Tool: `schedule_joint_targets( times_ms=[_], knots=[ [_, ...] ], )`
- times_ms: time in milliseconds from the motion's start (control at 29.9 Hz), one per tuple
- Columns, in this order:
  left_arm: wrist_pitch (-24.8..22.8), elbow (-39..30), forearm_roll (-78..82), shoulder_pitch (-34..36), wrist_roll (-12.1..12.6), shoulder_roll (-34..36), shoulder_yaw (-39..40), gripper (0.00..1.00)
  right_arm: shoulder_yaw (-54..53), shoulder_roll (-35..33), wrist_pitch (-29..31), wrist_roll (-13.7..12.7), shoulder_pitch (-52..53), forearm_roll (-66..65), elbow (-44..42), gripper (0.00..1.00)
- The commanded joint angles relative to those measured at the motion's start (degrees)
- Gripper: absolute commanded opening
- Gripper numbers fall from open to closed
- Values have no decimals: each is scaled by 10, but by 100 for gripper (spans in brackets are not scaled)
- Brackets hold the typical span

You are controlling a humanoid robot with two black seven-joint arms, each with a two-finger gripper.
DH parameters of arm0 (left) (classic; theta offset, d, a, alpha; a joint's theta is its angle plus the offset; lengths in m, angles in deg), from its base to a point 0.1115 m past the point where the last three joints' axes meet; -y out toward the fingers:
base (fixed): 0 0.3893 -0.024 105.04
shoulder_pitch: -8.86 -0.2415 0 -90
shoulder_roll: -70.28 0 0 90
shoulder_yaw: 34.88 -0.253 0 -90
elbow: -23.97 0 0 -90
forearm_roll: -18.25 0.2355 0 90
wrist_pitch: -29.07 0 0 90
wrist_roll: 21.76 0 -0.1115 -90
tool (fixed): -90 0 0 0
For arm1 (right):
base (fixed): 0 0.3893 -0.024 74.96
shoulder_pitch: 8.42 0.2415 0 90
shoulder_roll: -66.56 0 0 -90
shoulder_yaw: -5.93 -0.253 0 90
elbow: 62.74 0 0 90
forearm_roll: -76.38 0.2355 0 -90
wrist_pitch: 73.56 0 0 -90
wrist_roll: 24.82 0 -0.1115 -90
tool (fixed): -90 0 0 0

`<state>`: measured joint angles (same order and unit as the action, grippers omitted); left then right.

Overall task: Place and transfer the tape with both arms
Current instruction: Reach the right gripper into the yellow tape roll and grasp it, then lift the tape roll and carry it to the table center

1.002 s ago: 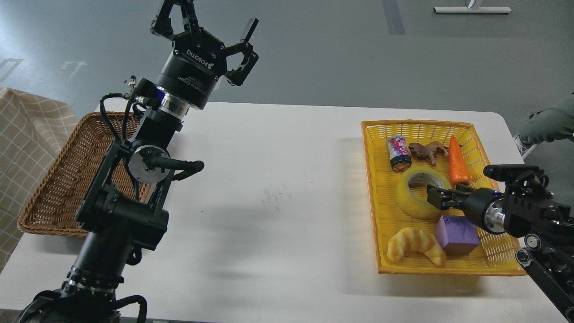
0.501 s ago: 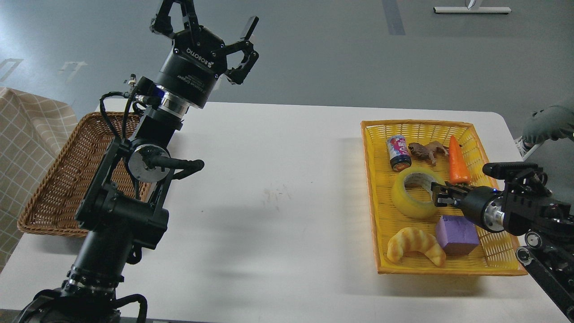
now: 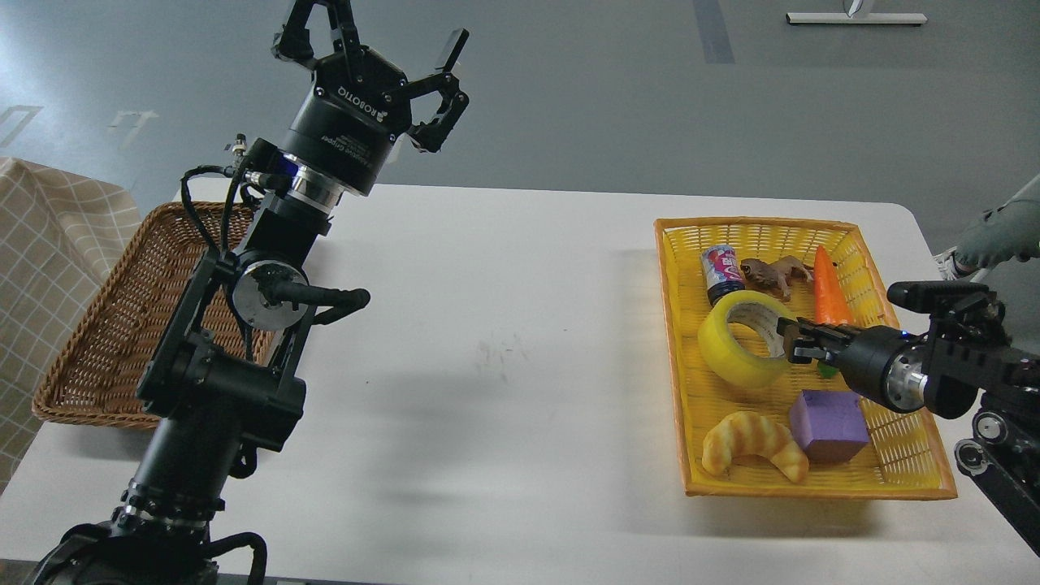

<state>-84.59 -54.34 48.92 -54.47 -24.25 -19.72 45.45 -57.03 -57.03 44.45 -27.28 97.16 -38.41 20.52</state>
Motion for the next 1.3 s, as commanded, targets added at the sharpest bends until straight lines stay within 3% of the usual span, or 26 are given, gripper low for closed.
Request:
schedule_joint_targets(
  times_ms=[0,267,668,869,1036,1270],
  knots=[
    [0,0,0,1,0,0,0,98,-9,-29,0,-1,7,27,27,0],
    [0,0,2,6,0,0,-5,98,0,-23,0,-10,142,93,14,0],
    [2,0,5,5,1,0,-6,98,167,145,0,-24,328,65,-63,0],
    [2,0,6,6,0,0,-5,98,258,220,0,-24,350,11,-100,0],
    [2,0,6,6,0,0,-4,98,327,295,0,-24,352,-7,-188,0],
    [1,-1,6,5,0,0,-3,98,355,336,0,-24,356,-7,-252,0]
  ],
)
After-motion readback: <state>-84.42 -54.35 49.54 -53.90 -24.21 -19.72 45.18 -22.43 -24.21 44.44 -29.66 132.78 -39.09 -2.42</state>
